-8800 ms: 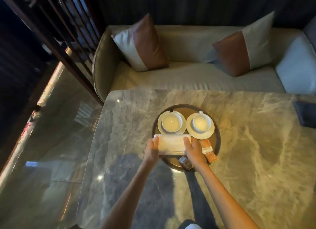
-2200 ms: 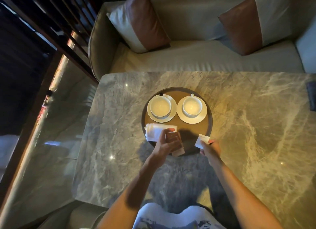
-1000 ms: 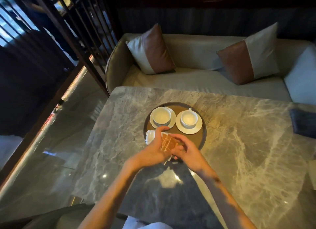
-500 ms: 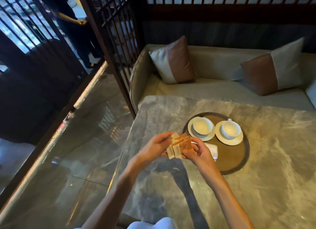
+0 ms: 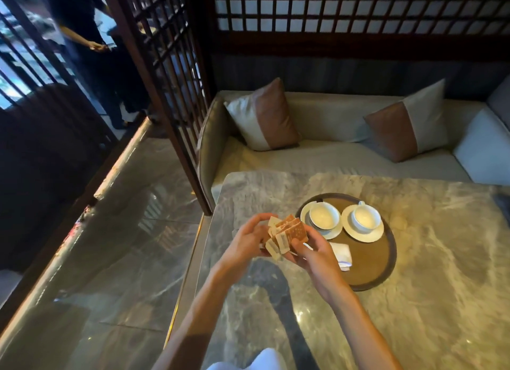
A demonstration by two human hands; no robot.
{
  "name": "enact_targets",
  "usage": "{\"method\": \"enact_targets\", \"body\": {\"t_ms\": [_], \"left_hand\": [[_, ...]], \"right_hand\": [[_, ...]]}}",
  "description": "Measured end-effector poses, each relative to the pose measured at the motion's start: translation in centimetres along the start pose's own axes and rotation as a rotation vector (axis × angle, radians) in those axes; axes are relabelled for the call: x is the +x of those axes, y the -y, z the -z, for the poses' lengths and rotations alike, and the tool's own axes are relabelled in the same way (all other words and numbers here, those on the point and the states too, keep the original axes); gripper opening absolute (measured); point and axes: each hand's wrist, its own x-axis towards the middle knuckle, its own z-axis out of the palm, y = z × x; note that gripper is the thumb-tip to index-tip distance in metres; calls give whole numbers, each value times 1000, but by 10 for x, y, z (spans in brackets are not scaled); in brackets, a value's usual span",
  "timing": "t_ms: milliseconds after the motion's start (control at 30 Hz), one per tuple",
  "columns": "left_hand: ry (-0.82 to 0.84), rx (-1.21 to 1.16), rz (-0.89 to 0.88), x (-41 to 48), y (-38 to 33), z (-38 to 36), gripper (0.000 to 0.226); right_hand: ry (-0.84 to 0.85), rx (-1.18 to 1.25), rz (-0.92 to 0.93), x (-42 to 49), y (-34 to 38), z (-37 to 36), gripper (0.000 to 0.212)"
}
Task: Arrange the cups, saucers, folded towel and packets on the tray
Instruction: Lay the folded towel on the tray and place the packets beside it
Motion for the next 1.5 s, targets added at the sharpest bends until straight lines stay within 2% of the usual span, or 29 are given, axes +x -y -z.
{"method": "enact_targets", "body": {"t_ms": [100, 267, 467, 767, 833, 967, 1067, 1167, 1300, 1500], "left_hand": [[-53, -68, -22, 2, 5, -4, 18], [-110, -117, 6, 6, 10, -16, 21], [-185, -308, -38, 13, 9, -28, 23], [-198, -378, -86, 11, 28, -27, 19], [-182, -310, -121, 8, 31, -21, 11], [-71, 34, -331, 6, 43, -8, 43], [-153, 201, -461, 16, 47, 2, 32], [-210, 216, -485, 45, 61, 18, 23], [-246, 319, -454, 110, 110, 46, 30], [-219, 476, -523, 196, 209, 77, 27]], "right_hand": [[-65, 13, -4, 2, 2, 4, 30], [-79, 50, -46, 1, 7, 12, 28], [-152, 105, -41, 0, 4, 11, 27], [-83, 19, -19, 0, 2, -3, 28], [-102, -4, -19, 1, -1, -8, 28], [-114, -102, 9, 6, -10, -17, 28], [-104, -177, 26, 19, -20, -29, 28], [-141, -291, 85, 56, -38, -37, 29], [-126, -473, 185, 122, -88, -38, 49], [-163, -632, 236, 199, -198, -19, 35]]}}
